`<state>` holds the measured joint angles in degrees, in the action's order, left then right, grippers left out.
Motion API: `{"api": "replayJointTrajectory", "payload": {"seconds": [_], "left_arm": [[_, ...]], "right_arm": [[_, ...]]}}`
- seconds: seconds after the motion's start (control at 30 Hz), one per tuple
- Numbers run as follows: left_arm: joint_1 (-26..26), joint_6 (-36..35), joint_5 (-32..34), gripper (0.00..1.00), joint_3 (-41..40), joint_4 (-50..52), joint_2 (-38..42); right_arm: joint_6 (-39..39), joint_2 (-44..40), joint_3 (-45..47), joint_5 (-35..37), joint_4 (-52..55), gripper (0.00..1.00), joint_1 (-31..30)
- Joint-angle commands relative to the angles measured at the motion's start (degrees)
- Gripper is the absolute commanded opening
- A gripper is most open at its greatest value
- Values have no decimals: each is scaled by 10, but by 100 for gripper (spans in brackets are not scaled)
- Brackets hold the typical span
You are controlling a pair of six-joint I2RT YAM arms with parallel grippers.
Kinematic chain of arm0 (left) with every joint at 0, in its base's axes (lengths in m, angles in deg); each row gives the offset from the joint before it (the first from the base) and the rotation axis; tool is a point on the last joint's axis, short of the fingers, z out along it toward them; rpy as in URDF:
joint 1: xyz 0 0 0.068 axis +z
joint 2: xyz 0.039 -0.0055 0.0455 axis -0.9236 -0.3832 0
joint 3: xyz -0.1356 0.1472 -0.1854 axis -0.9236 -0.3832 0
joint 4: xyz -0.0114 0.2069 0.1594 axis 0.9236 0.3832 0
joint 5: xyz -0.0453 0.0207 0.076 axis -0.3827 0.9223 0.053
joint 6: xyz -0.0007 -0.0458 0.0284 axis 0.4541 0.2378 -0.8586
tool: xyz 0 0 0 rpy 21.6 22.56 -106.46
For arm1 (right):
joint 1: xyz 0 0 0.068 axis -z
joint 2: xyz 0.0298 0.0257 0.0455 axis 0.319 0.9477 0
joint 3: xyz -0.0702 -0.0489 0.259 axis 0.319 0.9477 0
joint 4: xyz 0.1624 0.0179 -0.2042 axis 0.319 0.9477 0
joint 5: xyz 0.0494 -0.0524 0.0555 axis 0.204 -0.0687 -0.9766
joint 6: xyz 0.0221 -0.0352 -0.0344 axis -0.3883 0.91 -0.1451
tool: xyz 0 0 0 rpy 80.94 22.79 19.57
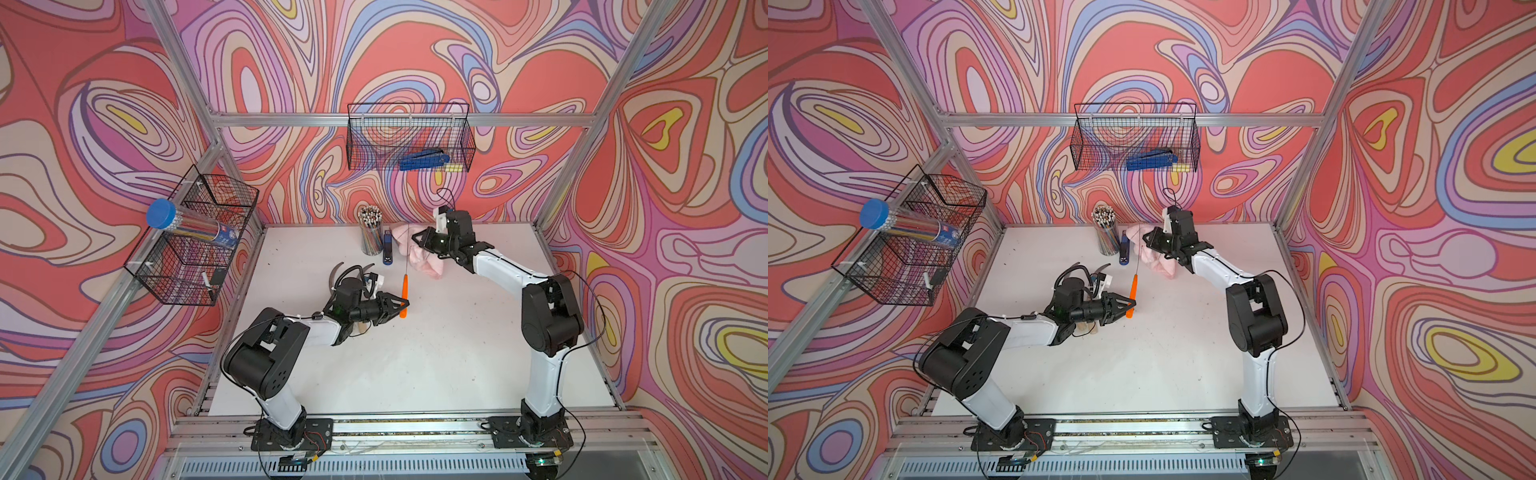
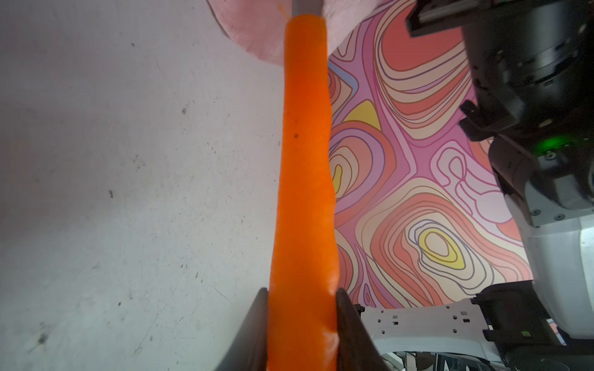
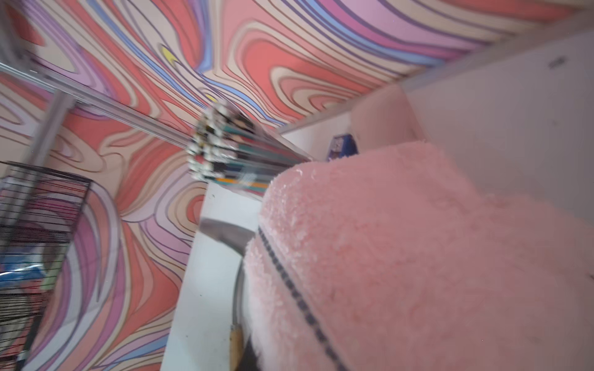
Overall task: Wipe small sickles with rags
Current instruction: Place the small sickle at the center of the board, then place the rag at the center of the board.
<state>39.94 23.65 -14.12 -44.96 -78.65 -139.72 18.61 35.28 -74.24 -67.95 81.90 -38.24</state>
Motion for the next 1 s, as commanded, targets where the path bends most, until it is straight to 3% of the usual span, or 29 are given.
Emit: {"api": "replayJointTrajectory", "payload": {"seconds": [0.0, 0.1, 0.2, 0.27, 0.4, 0.5, 0.57, 0.6, 0.63, 0.67, 0.73, 0.77, 0.8, 0.87, 0.97], "left_arm": [[-7, -109, 80, 0, 38, 208, 58], [-46, -215, 249, 0, 116, 456, 90], [-115, -265, 393, 0, 193, 577, 68], [-159, -275, 456, 0, 230, 613, 35], [-197, -270, 511, 0, 294, 663, -74], [-198, -271, 523, 0, 339, 698, -143], [-198, -275, 521, 0, 350, 698, -167], [-199, -281, 515, 0, 356, 697, -177], [-199, -284, 513, 2, 365, 702, -184], [-199, -291, 511, 16, 371, 704, -187], [-202, -301, 522, 47, 373, 701, -179], [-201, -310, 527, 58, 369, 695, -167], [-201, -321, 535, 99, 365, 691, -151], [-200, -343, 552, 100, 348, 673, -104], [-200, -378, 592, 100, 280, 610, 13]], "right_arm": [[-30, -65, 62, 78, 10, 0, 35], [-55, -137, 136, 147, 21, 0, 77], [-29, -199, 173, 266, 85, 0, 86], [-14, -213, 184, 331, 128, 0, 86], [30, -194, 206, 394, 151, 0, 86], [52, -152, 189, 381, 164, 1, 91], [59, -130, 158, 356, 186, 19, 94], [64, -130, 150, 349, 189, 34, 94], [66, -130, 152, 348, 183, 93, 94], [73, -135, 159, 348, 170, 98, 94], [98, -163, 184, 341, 127, 98, 97], [114, -182, 200, 335, 99, 98, 100], [125, -203, 216, 335, 78, 98, 102], [148, -242, 243, 350, 44, 98, 104], [163, -292, 290, 426, -3, 98, 104]]}}
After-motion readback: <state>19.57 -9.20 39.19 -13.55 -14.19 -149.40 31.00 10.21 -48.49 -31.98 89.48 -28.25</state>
